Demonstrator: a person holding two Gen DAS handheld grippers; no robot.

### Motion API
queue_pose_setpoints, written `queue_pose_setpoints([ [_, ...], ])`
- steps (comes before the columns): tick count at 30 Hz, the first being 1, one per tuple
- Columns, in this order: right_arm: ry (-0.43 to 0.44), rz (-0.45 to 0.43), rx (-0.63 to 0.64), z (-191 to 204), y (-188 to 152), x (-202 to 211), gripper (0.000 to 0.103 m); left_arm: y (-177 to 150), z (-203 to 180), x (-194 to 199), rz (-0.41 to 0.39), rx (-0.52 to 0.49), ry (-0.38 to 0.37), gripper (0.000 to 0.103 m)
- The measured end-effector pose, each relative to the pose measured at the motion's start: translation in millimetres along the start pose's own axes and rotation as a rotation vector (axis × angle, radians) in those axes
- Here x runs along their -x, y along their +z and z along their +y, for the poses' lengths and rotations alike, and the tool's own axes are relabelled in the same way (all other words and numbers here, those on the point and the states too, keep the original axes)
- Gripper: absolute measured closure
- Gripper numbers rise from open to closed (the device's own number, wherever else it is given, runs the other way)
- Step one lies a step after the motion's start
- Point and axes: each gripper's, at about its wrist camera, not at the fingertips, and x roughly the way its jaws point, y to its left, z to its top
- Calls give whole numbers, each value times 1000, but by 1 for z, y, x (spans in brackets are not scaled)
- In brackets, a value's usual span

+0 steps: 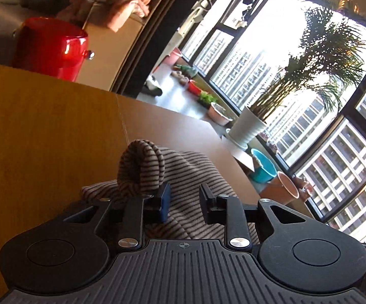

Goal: Fold clothes

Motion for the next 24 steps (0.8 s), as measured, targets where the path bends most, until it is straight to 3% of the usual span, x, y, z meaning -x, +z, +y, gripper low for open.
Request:
queue_pose_setpoints([
  [6, -21, -7, -115, -25, 7, 7, 28, 3, -5, 11, -17, 1, 10, 75],
  [11, -67, -29, -248, -56, 8, 15, 4, 0, -18, 43, -59, -8, 74, 54],
  [13, -86, -38, -302, -68, 9, 18, 0, -2, -21, 51, -61, -7, 109, 53],
  [18, -123, -51, -435, -97, 7, 22, 0, -22, -21, 51, 7, 26, 135, 53],
  [22, -74, 3, -513, -104, -10, -2, 1, -40, -22, 44, 52, 35, 122, 52],
  [24, -41, 14, -509, -100, -13, -9, 10, -40, -21, 41, 56, 27, 118, 52],
])
